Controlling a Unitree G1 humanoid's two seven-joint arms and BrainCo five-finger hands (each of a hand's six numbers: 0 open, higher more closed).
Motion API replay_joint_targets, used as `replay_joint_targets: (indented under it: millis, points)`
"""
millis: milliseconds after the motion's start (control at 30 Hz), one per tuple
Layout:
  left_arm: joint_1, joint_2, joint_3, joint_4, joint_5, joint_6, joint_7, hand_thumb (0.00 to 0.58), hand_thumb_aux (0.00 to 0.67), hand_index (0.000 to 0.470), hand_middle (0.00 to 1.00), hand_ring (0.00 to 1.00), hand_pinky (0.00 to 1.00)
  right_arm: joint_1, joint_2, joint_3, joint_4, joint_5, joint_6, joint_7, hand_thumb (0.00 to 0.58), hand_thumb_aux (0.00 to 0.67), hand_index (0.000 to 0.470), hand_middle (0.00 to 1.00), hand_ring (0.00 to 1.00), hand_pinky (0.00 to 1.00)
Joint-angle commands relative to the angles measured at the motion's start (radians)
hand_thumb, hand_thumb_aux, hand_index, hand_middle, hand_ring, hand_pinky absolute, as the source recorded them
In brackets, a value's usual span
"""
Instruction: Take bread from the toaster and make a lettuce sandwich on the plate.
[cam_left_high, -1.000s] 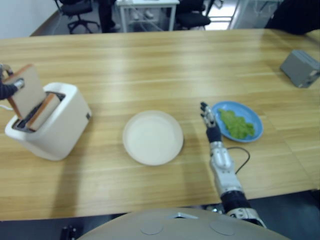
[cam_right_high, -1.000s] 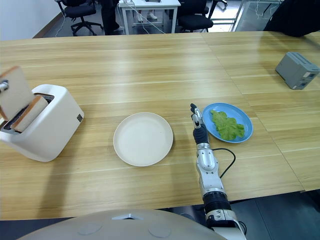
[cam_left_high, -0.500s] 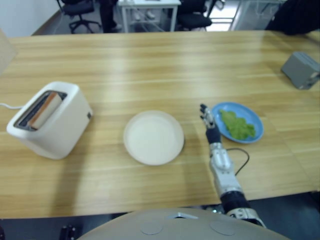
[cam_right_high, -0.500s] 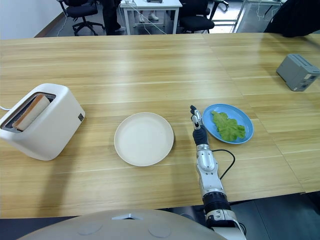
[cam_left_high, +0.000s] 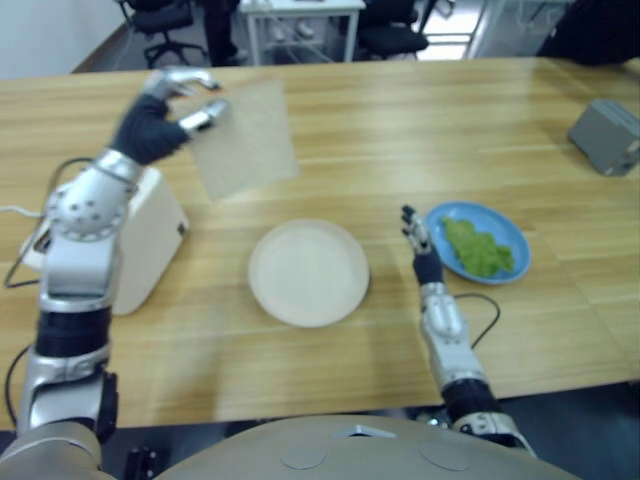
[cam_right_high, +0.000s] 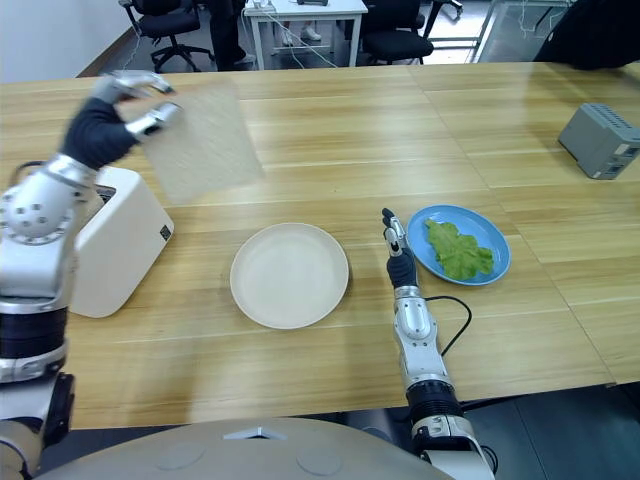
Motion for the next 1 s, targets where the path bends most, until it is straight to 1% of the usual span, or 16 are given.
replay_joint_targets:
  millis: [33,233,400,500,633,667,700,733,767,833,900,1000]
  points:
    - [-0.018,-0.049,-0.148,0.258,0.027,-0.034,-0.17,0.58,0.67,0.46,1.0,1.0,1.0,-0.002,-0.001,-0.014,0.011,0.016,0.017,0.001,0.0,0.0,0.0,0.0,0.0,0.0]
    - [-0.093,-0.162,-0.288,0.673,0.161,-0.191,-0.222,0.58,0.67,0.46,1.0,1.0,1.0,-0.002,-0.008,-0.018,0.003,0.022,0.022,0.006,0.0,0.0,0.0,0.0,0.0,0.0]
    - [-0.163,-0.238,-0.346,0.947,0.263,-0.298,-0.188,0.58,0.67,0.46,1.0,1.0,1.0,0.011,-0.016,-0.025,-0.007,0.026,0.022,0.011,0.0,0.0,0.0,0.0,0.0,0.0]
    - [-0.185,-0.271,-0.346,1.046,0.289,-0.329,-0.165,0.58,0.67,0.46,1.0,1.0,1.0,0.017,-0.018,-0.029,-0.012,0.027,0.023,0.013,0.0,0.0,0.0,0.0,0.0,0.0]
    - [-0.178,-0.265,-0.338,1.064,0.315,-0.36,-0.136,0.58,0.67,0.46,1.0,1.0,1.0,0.024,-0.017,-0.027,-0.022,0.027,0.025,0.015,0.0,0.0,0.0,0.0,0.0,0.0]
    - [-0.175,-0.253,-0.345,1.06,0.341,-0.375,-0.106,0.579,0.646,0.444,1.0,1.0,1.0,0.027,-0.017,-0.027,-0.024,0.027,0.025,0.014,0.0,0.0,0.0,0.0,0.0,0.0]
    - [-0.173,-0.241,-0.352,1.054,0.367,-0.386,-0.075,0.198,0.126,0.087,0.0,0.0,0.0,0.03,-0.016,-0.027,-0.025,0.027,0.025,0.013,0.0,0.0,0.0,0.0,0.0,0.0]
    - [-0.172,-0.226,-0.359,1.046,0.401,-0.4,-0.034,0.198,0.126,0.087,0.0,0.0,0.0,0.032,-0.016,-0.028,-0.025,0.027,0.024,0.013,0.0,0.0,0.0,0.0,0.0,0.0]
    - [-0.172,-0.204,-0.371,1.033,0.451,-0.411,0.022,0.0,0.0,0.0,0.0,0.0,0.0,0.033,-0.015,-0.027,-0.025,0.026,0.024,0.013,0.0,0.0,0.0,0.0,0.0,0.0]
    - [-0.165,-0.161,-0.388,0.979,0.539,-0.423,0.118,0.0,0.0,0.0,0.0,0.0,0.0,0.034,-0.013,-0.025,-0.029,0.025,0.028,0.012,0.0,0.0,0.0,0.0,0.0,0.0]
    - [-0.14,-0.11,-0.405,0.873,0.632,-0.432,0.195,0.0,0.0,0.0,0.0,0.0,0.0,0.036,-0.012,-0.022,-0.037,0.024,0.032,0.013,0.0,0.0,0.0,0.0,0.0,0.0]
    - [-0.075,-0.025,-0.403,0.633,0.795,-0.399,0.31,0.0,0.0,0.0,0.0,0.0,0.0,0.043,-0.012,-0.022,-0.055,0.024,0.038,0.014,0.0,0.0,0.0,0.0,0.0,0.0]
